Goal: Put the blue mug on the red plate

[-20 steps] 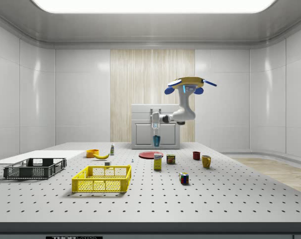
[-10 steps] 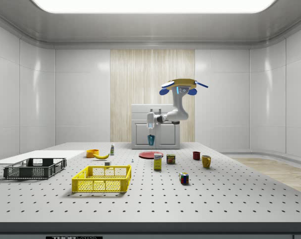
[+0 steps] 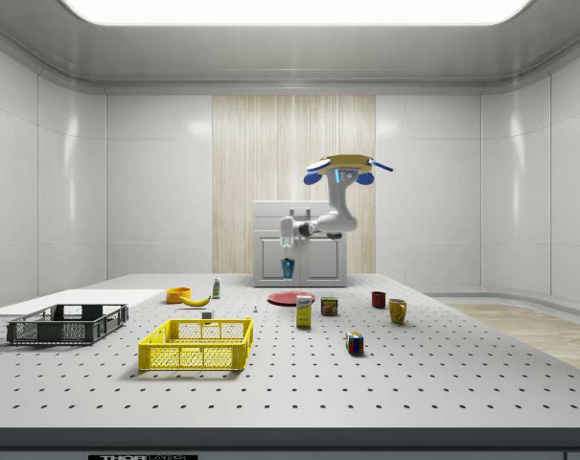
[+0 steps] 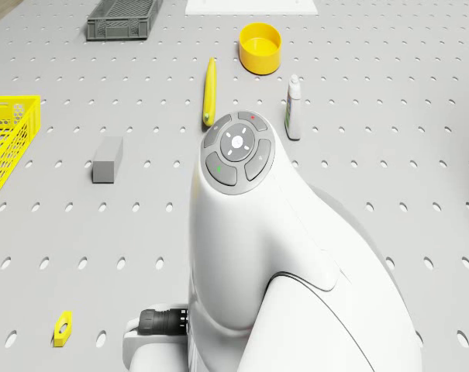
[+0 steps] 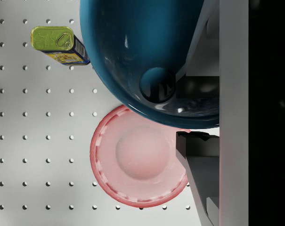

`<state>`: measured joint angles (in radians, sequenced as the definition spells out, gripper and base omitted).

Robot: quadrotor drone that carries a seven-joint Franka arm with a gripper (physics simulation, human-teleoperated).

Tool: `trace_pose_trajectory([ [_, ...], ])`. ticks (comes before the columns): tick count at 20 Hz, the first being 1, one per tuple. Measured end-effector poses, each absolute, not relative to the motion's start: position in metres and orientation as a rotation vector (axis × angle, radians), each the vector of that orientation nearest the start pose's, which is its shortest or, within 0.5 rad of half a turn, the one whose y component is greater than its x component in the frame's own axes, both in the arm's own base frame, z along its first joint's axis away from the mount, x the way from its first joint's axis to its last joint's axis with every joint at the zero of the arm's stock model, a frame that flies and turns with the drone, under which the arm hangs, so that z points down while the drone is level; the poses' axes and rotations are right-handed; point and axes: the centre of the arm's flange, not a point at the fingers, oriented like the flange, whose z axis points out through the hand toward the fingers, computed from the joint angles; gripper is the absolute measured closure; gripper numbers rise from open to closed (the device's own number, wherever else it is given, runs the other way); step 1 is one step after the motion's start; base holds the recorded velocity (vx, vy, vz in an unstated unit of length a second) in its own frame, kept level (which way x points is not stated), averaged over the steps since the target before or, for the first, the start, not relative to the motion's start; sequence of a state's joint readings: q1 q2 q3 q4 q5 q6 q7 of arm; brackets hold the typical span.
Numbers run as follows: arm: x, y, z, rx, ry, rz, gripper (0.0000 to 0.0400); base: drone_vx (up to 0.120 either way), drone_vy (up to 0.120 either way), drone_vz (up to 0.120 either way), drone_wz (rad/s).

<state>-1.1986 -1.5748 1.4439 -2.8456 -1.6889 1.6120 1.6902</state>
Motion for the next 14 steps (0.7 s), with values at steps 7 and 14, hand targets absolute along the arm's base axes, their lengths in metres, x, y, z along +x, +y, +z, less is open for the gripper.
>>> trace_pose_trajectory([
  [7,0.317,0.004,0.475,0.001,-0.002,0.786,0.03,0.0,-0.12,-0.091,0.0],
  [14,0.317,0.014,0.475,0.001,-0.002,0.778,0.0298,0.0,-0.034,-0.006,0.0],
])
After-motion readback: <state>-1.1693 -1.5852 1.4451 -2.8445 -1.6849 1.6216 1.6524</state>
